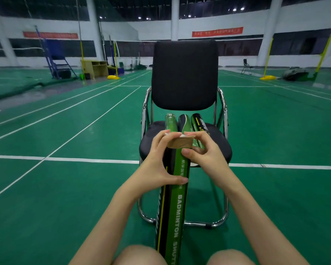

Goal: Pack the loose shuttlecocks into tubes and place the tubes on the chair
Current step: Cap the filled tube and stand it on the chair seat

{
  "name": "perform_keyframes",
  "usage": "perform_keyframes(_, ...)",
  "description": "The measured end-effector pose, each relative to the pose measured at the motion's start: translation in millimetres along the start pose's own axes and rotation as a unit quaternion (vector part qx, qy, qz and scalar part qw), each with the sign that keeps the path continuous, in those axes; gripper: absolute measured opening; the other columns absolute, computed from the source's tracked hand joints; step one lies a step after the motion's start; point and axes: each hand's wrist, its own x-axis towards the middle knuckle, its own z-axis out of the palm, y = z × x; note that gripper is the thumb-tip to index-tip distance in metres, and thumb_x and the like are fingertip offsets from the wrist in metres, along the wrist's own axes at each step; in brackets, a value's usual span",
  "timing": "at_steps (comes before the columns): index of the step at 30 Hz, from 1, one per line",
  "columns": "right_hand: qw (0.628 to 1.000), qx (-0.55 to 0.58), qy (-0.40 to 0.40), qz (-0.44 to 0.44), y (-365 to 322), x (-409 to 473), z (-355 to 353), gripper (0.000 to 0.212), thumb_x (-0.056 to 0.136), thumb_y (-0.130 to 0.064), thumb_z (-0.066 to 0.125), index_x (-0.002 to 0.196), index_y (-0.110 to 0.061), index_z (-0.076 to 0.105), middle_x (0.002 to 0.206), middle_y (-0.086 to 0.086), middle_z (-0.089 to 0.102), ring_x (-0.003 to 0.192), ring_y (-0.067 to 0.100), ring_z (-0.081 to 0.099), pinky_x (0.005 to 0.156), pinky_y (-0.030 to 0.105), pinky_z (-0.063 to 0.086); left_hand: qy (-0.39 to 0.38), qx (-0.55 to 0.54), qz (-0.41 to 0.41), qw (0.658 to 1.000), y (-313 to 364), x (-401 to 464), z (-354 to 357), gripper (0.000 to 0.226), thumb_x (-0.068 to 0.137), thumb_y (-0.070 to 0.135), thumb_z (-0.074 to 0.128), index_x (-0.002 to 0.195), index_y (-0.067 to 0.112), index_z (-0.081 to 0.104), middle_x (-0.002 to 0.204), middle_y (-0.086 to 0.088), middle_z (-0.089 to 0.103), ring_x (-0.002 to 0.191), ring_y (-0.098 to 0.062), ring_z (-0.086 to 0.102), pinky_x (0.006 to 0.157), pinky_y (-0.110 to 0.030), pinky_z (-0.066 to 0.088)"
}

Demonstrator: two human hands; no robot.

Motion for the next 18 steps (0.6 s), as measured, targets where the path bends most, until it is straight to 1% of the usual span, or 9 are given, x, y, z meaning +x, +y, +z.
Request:
perform_keyframes(2, 1.000, -0.013, 0.006, -0.004, -4.1, 3.3, 2.6, 0.033, 0.081, -0.002, 0.068, 0.110, -0.006, 0.052, 0.098, 0.000, 0.067, 0.088, 0.014, 0.069, 0.071, 0.023, 0.055, -0.002, -0.004, -0.003, 1.000, 2.4, 0.9, -6.4, 0.097, 0.056, 0.021, 0.088, 0.130, 0.048, 0.030, 0.144, 0.020, 0.015, 0.137, -0.006, 0.022, 0.108, -0.040, 0.033)
perform_keyframes(4, 1.000, -0.005, 0.001, 0.003, -7.2, 5.4, 5.9, 0.034, 0.081, -0.001, 0.067, 0.111, -0.002, 0.050, 0.098, 0.004, 0.067, 0.088, 0.017, 0.069, 0.071, 0.024, 0.055, -0.007, -0.004, -0.007, 1.000, 4.4, 0.7, -11.7, 0.096, 0.056, 0.021, 0.087, 0.127, 0.052, 0.031, 0.142, 0.025, 0.015, 0.137, -0.006, 0.022, 0.106, -0.042, 0.037)
perform_keyframes(7, 0.999, 0.023, -0.019, 0.029, -16.6, 10.3, 9.6, 0.036, 0.083, -0.002, 0.066, 0.114, -0.001, 0.048, 0.105, 0.004, 0.064, 0.090, 0.017, 0.069, 0.073, 0.026, 0.056, -0.017, -0.005, -0.014, 1.000, 9.8, 1.6, -20.6, 0.096, 0.058, 0.020, 0.086, 0.127, 0.056, 0.029, 0.145, 0.024, 0.010, 0.138, -0.007, 0.020, 0.103, -0.041, 0.040)
perform_keyframes(9, 0.998, -0.001, -0.036, 0.044, -25.1, 15.3, 8.8, 0.037, 0.085, -0.013, 0.066, 0.117, -0.008, 0.050, 0.114, 0.002, 0.059, 0.095, 0.015, 0.068, 0.078, 0.033, 0.058, -0.030, -0.001, -0.020, 0.999, 13.8, 4.0, -26.7, 0.098, 0.060, 0.020, 0.086, 0.128, 0.057, 0.027, 0.149, 0.021, 0.007, 0.141, -0.007, 0.013, 0.108, -0.041, 0.035)
perform_keyframes(11, 0.996, -0.040, -0.055, 0.056, -34.9, 19.7, 7.0, 0.042, 0.085, -0.028, 0.064, 0.123, -0.018, 0.050, 0.124, -0.001, 0.055, 0.103, 0.012, 0.063, 0.080, 0.035, 0.058, -0.045, 0.004, -0.012, 0.999, 18.7, 6.8, -32.0, 0.100, 0.061, 0.018, 0.086, 0.132, 0.055, 0.026, 0.151, 0.013, 0.015, 0.143, -0.009, 0.010, 0.112, -0.043, 0.027)
perform_keyframes(13, 0.994, -0.047, -0.066, 0.078, -45.3, 23.1, 6.4, 0.052, 0.085, -0.036, 0.061, 0.132, -0.021, 0.044, 0.130, -0.001, 0.053, 0.111, 0.011, 0.059, 0.077, 0.032, 0.058, -0.046, 0.005, 0.003, 0.999, 23.1, 8.2, -36.4, 0.102, 0.062, 0.013, 0.085, 0.135, 0.052, 0.025, 0.148, 0.010, 0.027, 0.140, -0.011, 0.022, 0.110, -0.044, 0.030)
perform_keyframes(15, 0.990, -0.051, -0.082, 0.104, -55.6, 24.3, 5.8, 0.058, 0.085, -0.037, 0.059, 0.137, -0.020, 0.041, 0.126, 0.000, 0.058, 0.111, 0.011, 0.059, 0.072, 0.029, 0.058, -0.035, 0.007, -0.013, 0.999, 26.9, 7.9, -41.6, 0.110, 0.062, 0.009, 0.084, 0.136, 0.056, 0.018, 0.145, 0.014, 0.031, 0.133, -0.009, 0.034, 0.106, -0.041, 0.038)
perform_keyframes(17, 0.986, -0.068, -0.109, 0.109, -65.6, 23.8, 5.1, 0.051, 0.087, -0.036, 0.059, 0.133, -0.021, 0.045, 0.117, -0.004, 0.062, 0.105, 0.009, 0.062, 0.072, 0.030, 0.058, -0.032, -0.001, -0.029, 0.999, 29.6, 7.2, -46.5, 0.117, 0.063, 0.004, 0.082, 0.135, 0.060, 0.010, 0.142, 0.010, 0.035, 0.122, -0.013, 0.048, 0.096, -0.041, 0.047)
perform_keyframes(18, 0.984, -0.073, -0.122, 0.105, -69.3, 23.4, 5.0, 0.046, 0.087, -0.035, 0.060, 0.130, -0.023, 0.049, 0.115, -0.005, 0.063, 0.103, 0.009, 0.063, 0.072, 0.031, 0.058, -0.030, -0.006, -0.028, 0.999, 30.0, 7.2, -48.3, 0.117, 0.063, 0.002, 0.081, 0.135, 0.059, 0.009, 0.139, 0.009, 0.037, 0.117, -0.015, 0.052, 0.092, -0.042, 0.050)
